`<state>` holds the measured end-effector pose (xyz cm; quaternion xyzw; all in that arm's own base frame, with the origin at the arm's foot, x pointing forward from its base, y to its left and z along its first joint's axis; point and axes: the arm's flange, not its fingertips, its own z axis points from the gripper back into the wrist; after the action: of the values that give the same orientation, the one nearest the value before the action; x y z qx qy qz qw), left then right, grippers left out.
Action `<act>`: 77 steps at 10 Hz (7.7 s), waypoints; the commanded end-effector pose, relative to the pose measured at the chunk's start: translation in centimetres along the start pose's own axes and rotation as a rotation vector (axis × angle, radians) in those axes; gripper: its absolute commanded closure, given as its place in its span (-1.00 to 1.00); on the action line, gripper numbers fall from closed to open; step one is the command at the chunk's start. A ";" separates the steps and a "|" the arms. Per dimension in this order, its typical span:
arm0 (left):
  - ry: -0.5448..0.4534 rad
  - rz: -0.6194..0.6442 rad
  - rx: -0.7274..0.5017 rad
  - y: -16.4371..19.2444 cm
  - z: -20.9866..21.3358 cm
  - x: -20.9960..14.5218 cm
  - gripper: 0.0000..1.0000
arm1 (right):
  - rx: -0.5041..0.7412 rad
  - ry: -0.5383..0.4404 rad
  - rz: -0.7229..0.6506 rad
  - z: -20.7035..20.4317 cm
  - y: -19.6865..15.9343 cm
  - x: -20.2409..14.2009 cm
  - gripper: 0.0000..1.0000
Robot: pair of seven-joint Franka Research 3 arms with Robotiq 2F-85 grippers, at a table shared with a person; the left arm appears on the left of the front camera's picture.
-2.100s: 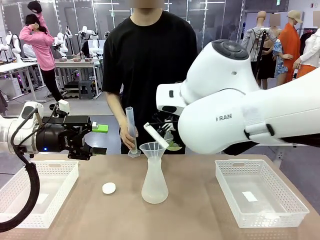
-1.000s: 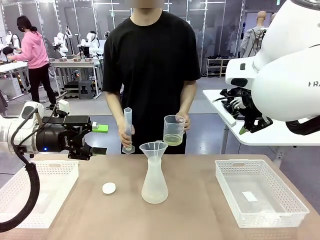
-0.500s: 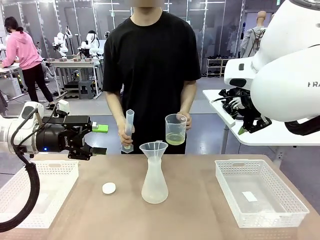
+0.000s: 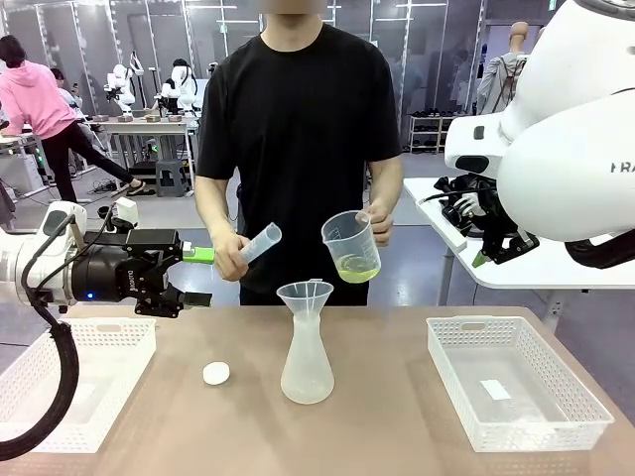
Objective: Prepare the solutions needed for the experiment.
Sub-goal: Once the solution is in the Big flask , pick up the Plastic Funnel and place it back into the right Organizing basket.
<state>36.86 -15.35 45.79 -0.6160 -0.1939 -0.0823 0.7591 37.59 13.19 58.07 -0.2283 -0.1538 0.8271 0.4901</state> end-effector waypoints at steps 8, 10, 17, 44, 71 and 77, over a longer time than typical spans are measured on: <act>-0.013 0.019 -0.020 -0.2 -0.2 -0.2 -1.00 | 0.589 -0.693 -1.470 -0.5 7.3 -8.0 0.06; -0.013 0.019 -0.020 -0.2 -0.2 -0.2 -1.00 | 0.792 -0.791 -1.787 -2.4 7.7 -7.2 0.06; -0.013 0.019 -0.020 -0.2 -0.2 -0.2 -1.00 | 0.917 -0.695 -1.731 -5.3 9.2 -7.9 0.06; -0.013 0.019 -0.020 -0.2 -0.2 -0.2 -1.00 | 1.355 -1.088 -2.064 -9.6 11.7 -6.8 0.06; -0.013 0.019 -0.020 -0.2 -0.2 -0.2 -1.00 | 0.925 -0.893 -1.855 -4.1 2.4 -0.4 0.06; -0.013 0.019 -0.020 -0.2 -0.2 -0.2 -1.00 | 0.925 -0.893 -1.855 -4.1 2.4 -0.4 0.06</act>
<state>36.86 -15.34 45.79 -0.6157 -0.1940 -0.0823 0.7593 38.59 11.88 53.49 0.4928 -0.1067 0.1289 0.8539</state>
